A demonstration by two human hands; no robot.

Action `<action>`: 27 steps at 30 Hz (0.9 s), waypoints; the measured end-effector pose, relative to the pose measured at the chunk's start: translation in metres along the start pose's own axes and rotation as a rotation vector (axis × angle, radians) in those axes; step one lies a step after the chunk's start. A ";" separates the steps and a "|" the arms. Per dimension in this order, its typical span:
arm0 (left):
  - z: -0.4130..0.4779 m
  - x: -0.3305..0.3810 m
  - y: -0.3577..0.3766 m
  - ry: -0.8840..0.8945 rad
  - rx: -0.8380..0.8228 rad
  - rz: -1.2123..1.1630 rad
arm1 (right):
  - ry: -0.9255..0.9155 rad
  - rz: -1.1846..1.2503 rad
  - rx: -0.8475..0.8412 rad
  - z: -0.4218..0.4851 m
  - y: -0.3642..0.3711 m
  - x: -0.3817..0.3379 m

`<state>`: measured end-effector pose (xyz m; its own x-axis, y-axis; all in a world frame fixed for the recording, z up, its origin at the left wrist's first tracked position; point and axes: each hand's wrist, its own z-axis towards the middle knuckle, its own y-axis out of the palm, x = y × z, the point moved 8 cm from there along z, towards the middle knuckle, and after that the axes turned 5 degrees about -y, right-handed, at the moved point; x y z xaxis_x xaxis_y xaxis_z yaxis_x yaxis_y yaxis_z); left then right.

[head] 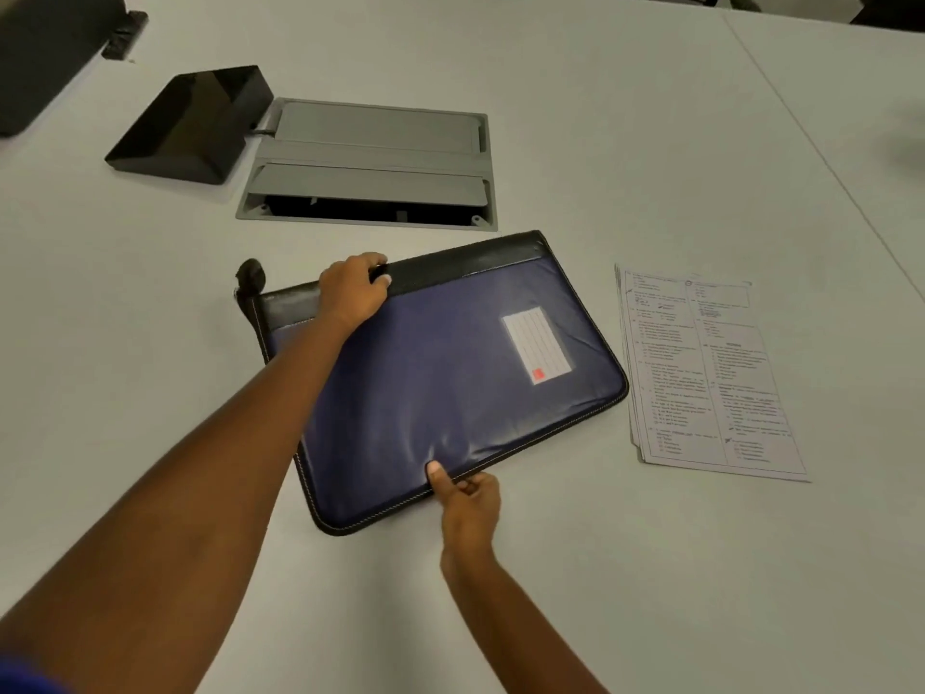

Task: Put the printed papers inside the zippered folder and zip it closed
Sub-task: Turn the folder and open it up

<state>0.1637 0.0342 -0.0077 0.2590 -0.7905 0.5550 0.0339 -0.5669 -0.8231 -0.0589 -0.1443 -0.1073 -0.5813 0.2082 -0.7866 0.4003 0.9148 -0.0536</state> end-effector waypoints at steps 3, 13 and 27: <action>0.012 0.010 0.011 0.060 -0.059 0.088 | 0.030 0.003 -0.034 -0.004 0.016 0.005; 0.010 -0.013 0.057 0.087 -0.264 0.283 | 0.022 -0.176 -0.111 -0.003 0.014 0.013; -0.070 -0.047 0.066 0.056 -0.059 0.399 | -0.663 -0.906 -0.025 0.066 -0.071 -0.139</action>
<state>0.0867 0.0173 -0.0798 0.1880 -0.9614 0.2007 -0.1148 -0.2245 -0.9677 0.0399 -0.2609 -0.0346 -0.1558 -0.7561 -0.6356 0.0025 0.6432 -0.7657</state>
